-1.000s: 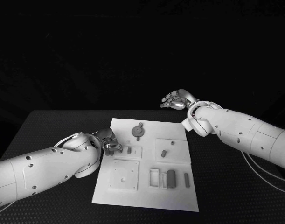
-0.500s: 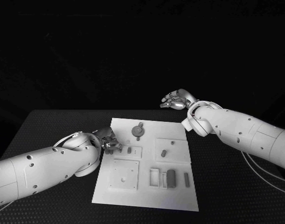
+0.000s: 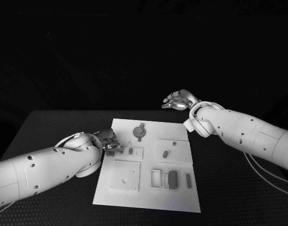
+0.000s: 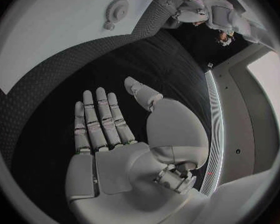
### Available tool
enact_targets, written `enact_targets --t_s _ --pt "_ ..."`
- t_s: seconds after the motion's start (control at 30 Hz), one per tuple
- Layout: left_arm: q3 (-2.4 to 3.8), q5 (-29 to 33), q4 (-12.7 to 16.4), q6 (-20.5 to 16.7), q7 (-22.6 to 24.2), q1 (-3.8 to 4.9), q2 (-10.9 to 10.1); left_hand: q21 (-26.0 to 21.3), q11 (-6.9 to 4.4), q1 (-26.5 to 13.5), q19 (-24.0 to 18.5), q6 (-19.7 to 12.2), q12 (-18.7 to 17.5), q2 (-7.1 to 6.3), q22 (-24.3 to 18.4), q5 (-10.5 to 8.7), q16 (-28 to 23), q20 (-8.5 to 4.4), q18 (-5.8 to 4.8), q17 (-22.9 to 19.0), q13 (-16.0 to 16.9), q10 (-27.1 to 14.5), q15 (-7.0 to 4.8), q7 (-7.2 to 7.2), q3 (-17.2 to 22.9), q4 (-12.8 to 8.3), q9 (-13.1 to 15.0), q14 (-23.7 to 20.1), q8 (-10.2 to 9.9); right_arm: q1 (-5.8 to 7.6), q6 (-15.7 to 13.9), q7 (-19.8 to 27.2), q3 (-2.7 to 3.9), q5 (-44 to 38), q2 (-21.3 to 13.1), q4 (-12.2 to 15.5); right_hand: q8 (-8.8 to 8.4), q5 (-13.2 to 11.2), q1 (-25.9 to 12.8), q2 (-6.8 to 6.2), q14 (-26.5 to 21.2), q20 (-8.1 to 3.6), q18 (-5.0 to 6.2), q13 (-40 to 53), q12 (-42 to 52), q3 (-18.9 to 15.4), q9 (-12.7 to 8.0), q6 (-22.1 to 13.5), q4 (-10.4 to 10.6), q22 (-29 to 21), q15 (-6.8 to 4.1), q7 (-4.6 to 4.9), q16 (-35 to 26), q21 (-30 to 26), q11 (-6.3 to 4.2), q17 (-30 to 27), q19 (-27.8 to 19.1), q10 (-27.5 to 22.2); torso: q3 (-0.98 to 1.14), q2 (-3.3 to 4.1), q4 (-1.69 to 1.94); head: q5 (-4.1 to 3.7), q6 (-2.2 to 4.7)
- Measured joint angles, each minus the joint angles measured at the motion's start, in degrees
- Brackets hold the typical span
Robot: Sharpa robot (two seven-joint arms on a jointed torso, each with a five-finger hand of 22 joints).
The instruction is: Assemble the parts on the task board
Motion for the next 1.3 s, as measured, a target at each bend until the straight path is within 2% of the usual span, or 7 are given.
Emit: enact_targets --t_s 0.77,1.0,1.3 --pt "0.12 0.08 -1.33 1.02 -0.58 0.02 0.88 0.00 0.14 0.08 -0.01 0.09 -0.01 0.08 0.15 0.12 0.17 0.01 0.00 -0.04 0.07 0.11 0.00 -0.10 -0.05 -0.02 0.00 0.00 -0.19 -0.03 0.05 0.01 0.00 0.02 0.11 -0.07 0.00 0.00 0.00 0.00 0.00 0.00 0.00 0.00 0.00 0.00 -0.05 -0.21 0.00 0.10 0.00 -0.20 0.00 0.00 0.00 0.05 0.00 0.00 0.00 0.00 -0.01 -0.02 -0.12" --pt "0.22 -1.15 -1.76 1.93 -1.38 0.17 1.65 0.00 -0.17 0.08 0.41 0.40 0.24 0.07 0.46 1.72 0.67 0.00 0.00 -0.04 0.32 0.29 -0.20 0.05 -0.06 -0.02 0.19 0.20 0.34 -0.04 0.08 0.01 0.00 0.02 0.24 -0.10 0.00 0.00 0.00 0.00 0.00 0.00 0.00 0.00 0.00 0.00 -0.10 -0.21 0.00 0.15 0.00 -0.20 0.00 0.00 0.00 0.04 0.00 0.00 -0.01 0.01 -0.02 0.09 -0.21" --pt "0.43 -3.85 -1.86 4.20 -2.58 0.50 2.48 0.00 -0.23 0.07 0.41 0.55 0.24 0.07 0.54 2.13 0.67 0.00 0.00 -0.04 0.39 0.38 -0.20 0.08 0.01 0.18 0.21 0.20 0.55 -0.05 0.12 0.02 0.00 0.02 0.25 -0.11 0.00 0.00 0.00 0.00 0.00 0.00 0.00 0.00 0.00 0.00 -0.10 -0.21 0.00 0.14 0.00 -0.20 0.00 0.00 0.00 0.09 0.00 0.00 0.03 0.02 -0.04 0.10 -0.36"
